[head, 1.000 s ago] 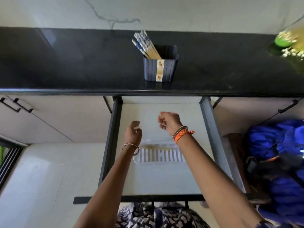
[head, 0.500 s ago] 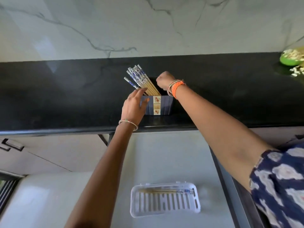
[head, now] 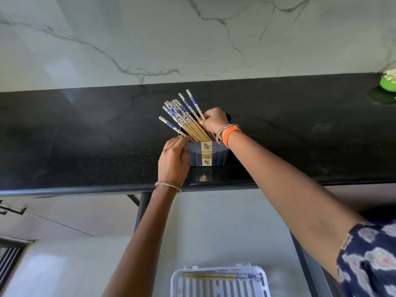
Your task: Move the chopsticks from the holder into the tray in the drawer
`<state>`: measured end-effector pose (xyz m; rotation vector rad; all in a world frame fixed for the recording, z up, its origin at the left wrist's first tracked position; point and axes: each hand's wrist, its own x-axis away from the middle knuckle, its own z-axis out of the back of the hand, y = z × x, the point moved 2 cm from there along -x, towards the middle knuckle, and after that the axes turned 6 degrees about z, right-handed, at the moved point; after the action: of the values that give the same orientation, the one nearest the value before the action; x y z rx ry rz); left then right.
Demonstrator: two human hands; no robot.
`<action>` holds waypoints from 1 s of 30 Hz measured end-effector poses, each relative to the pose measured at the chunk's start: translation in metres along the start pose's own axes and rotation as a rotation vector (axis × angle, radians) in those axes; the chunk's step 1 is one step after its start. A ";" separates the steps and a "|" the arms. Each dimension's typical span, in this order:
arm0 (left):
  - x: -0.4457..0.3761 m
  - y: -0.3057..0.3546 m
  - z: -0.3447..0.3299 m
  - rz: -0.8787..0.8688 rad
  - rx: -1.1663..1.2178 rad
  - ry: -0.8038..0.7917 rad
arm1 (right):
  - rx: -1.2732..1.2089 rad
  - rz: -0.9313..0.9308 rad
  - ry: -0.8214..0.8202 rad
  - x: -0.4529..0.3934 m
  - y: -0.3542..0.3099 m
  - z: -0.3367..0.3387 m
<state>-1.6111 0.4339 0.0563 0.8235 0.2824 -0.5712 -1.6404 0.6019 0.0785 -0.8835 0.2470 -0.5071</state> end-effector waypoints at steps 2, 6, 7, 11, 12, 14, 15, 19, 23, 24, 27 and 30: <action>0.001 0.001 0.001 0.040 0.008 -0.024 | -0.071 0.003 0.029 0.001 -0.002 0.005; 0.004 0.007 0.010 0.018 0.005 -0.059 | -0.284 0.099 0.134 0.011 -0.019 0.022; 0.005 0.009 0.014 0.024 0.012 -0.057 | -0.339 0.139 0.174 0.016 -0.026 0.029; 0.013 0.018 0.031 0.042 0.050 -0.059 | -0.871 0.120 0.410 0.042 -0.052 0.061; 0.017 0.021 0.036 0.037 0.064 -0.064 | -1.026 0.094 0.456 0.049 -0.056 0.068; 0.027 0.027 0.044 0.040 0.088 -0.078 | -1.269 0.042 0.498 0.068 -0.058 0.075; 0.033 0.029 0.048 0.044 0.102 -0.081 | -1.341 0.009 0.506 0.080 -0.056 0.076; 0.072 0.028 0.057 0.105 0.189 -0.087 | -1.556 -0.157 0.498 0.142 -0.041 0.064; 0.153 0.003 0.049 0.248 0.238 -0.149 | -1.686 -0.324 0.502 0.216 -0.003 0.030; 0.178 -0.006 0.045 0.277 0.210 -0.184 | -1.693 -0.377 0.502 0.237 0.011 0.018; 0.246 -0.037 0.037 0.441 0.146 -0.251 | -1.674 -0.569 0.459 0.298 0.060 -0.022; 0.291 -0.067 0.032 0.626 0.093 -0.331 | -1.510 -0.842 0.400 0.345 0.109 -0.061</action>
<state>-1.4126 0.2663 -0.0943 0.8388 -0.3041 -0.1236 -1.3354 0.4392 -0.0445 -2.3979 0.6583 -1.3360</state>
